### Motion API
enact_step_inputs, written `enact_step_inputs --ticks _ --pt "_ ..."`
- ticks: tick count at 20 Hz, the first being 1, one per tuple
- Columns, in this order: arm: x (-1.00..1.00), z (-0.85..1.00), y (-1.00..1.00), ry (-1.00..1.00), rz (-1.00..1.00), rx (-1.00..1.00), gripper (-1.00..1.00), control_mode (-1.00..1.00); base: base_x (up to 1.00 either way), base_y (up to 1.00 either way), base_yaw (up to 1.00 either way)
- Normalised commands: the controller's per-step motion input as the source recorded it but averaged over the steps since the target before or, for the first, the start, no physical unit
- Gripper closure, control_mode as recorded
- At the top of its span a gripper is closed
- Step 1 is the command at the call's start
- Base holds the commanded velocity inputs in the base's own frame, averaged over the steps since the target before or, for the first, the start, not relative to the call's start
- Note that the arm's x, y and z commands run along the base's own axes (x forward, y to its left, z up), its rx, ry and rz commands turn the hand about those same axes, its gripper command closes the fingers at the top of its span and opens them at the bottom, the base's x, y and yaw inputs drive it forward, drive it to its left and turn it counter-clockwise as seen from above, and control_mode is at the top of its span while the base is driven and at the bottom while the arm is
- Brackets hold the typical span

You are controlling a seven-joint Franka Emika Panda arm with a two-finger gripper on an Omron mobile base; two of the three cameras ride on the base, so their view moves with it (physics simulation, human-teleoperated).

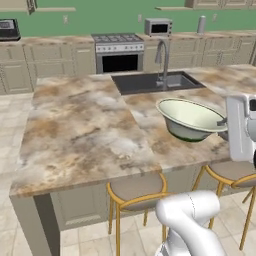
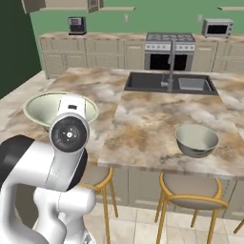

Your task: Pick up the bowls from the cabinet and place each bowl in front of a stool on the dining counter.

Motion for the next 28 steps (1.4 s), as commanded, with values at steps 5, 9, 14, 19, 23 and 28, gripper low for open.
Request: enact_step_inputs --ticks 5,9,14,19,23,28 --pt "0.0 0.0 0.0 0.0 0.0 0.0 1.0 1.0 0.41 0.18 -0.04" --pt "0.0 0.0 0.0 0.0 0.0 0.0 1.0 1.0 0.32 0.23 -0.04" --pt "0.0 0.0 0.0 0.0 0.0 0.0 1.0 1.0 0.24 0.28 -0.05" --pt "0.0 0.0 0.0 0.0 0.0 0.0 1.0 -1.0 0.06 0.06 -0.01" --pt "0.0 0.0 0.0 0.0 0.0 0.0 1.0 -1.0 0.0 0.0 0.0" --pt "0.25 -0.05 0.02 0.16 0.01 -0.05 1.0 -1.0 0.0 0.0 0.0"
